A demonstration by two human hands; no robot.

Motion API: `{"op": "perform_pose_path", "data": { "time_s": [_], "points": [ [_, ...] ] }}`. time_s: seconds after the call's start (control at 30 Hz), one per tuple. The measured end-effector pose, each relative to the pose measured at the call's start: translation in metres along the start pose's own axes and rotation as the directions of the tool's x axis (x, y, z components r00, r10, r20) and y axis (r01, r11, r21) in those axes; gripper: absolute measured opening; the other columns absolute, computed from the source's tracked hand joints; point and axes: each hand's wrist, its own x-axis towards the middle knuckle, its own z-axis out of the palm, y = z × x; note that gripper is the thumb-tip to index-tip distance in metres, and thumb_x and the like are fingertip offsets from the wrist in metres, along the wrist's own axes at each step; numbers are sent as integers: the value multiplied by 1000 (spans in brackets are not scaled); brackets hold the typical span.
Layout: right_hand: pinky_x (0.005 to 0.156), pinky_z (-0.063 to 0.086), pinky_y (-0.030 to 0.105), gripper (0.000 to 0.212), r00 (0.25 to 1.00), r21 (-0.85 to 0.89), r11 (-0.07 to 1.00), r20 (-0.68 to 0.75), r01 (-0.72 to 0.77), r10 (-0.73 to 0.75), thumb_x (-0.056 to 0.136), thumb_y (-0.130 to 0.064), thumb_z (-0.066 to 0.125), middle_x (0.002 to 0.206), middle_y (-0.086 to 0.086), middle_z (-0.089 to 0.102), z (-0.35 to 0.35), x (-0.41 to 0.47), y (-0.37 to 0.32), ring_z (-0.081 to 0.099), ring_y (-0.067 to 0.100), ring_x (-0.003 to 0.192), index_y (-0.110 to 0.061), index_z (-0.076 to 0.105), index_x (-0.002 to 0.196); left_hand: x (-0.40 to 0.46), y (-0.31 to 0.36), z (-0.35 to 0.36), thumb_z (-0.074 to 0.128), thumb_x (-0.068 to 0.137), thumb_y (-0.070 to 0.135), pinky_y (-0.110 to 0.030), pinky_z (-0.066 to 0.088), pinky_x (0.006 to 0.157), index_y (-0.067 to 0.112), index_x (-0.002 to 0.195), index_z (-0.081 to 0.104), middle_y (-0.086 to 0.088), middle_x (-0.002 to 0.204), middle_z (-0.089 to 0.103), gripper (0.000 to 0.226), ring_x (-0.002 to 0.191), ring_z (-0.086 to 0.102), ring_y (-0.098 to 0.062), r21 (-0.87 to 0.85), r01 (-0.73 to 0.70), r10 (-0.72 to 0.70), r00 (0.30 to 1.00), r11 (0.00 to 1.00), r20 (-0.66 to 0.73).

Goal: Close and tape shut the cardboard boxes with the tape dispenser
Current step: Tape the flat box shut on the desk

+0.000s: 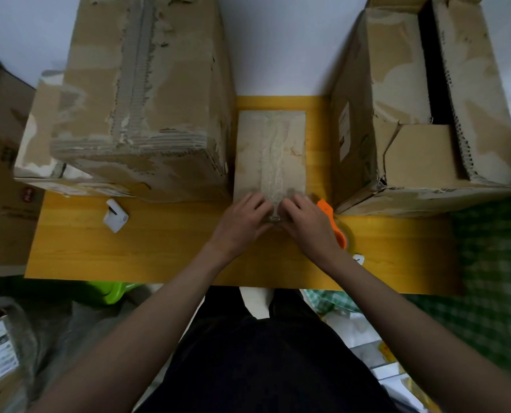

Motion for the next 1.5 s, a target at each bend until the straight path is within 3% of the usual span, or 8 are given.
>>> {"op": "perform_pose_path", "data": {
  "time_s": [0.4,0.73,0.93,1.03,1.1,1.17,1.27,1.5],
  "points": [
    [67,48,45,11,996,202,976,14,-86,85,93,-8,65,93,1,51,-12,-29,42,50,19,85,-11,55,93,-28,-42,-21,84,78,17,-29,48,67,10,95,58,-1,100,53,32,88,52,-16,-113,100,-96,995,989,41],
    [65,49,37,26,988,375,915,12,-147,154,81,-12,82,80,-15,52,-12,-20,30,52,7,76,-14,57,87,-27,-58,-31,85,72,2,-30,48,66,19,102,54,12,97,45,46,85,47,-8,-125,44,-22,984,991,174],
    [68,50,45,19,988,307,942,-20,-139,152,86,-3,73,91,-5,53,-13,-22,27,53,15,83,-11,58,95,-29,-57,-30,79,80,4,-35,50,67,18,108,57,0,103,58,38,92,50,-16,-49,23,-16,990,999,143],
    [82,53,45,40,987,98,988,-98,-120,129,82,-7,74,118,5,55,-10,-27,19,51,23,105,-13,62,119,-38,-43,-27,82,77,16,-33,50,82,18,125,60,-4,119,57,53,107,52,-22,73,-14,9,997,997,82],
    [108,43,44,60,997,18,1000,-69,-18,20,86,-11,69,148,7,47,-6,-34,13,44,26,135,-13,52,143,-46,-27,-19,75,82,25,-37,42,106,15,148,45,-9,147,47,73,134,44,-25,76,-27,20,996,997,87],
    [124,22,45,73,997,-42,996,19,76,-75,89,-11,60,166,6,23,1,-42,5,19,27,153,-12,33,156,-48,-9,-7,62,90,36,-41,24,123,11,160,19,-10,167,17,86,155,14,-24,107,-43,25,986,993,163],
    [125,14,49,93,993,-113,991,104,65,-53,83,-2,63,169,6,4,17,-51,1,0,28,156,-12,13,161,-47,13,14,59,92,44,-45,12,127,9,161,-2,-9,169,-12,99,156,-10,-23,172,30,-70,971,985,230],
    [125,13,51,89,997,-39,999,73,21,-18,86,-2,60,169,4,4,13,-53,5,-2,28,156,-12,13,161,-49,18,21,54,97,43,-48,7,127,11,161,-7,-7,168,-18,94,155,-16,-21,95,158,-174,965,983,196]
  ]
}}
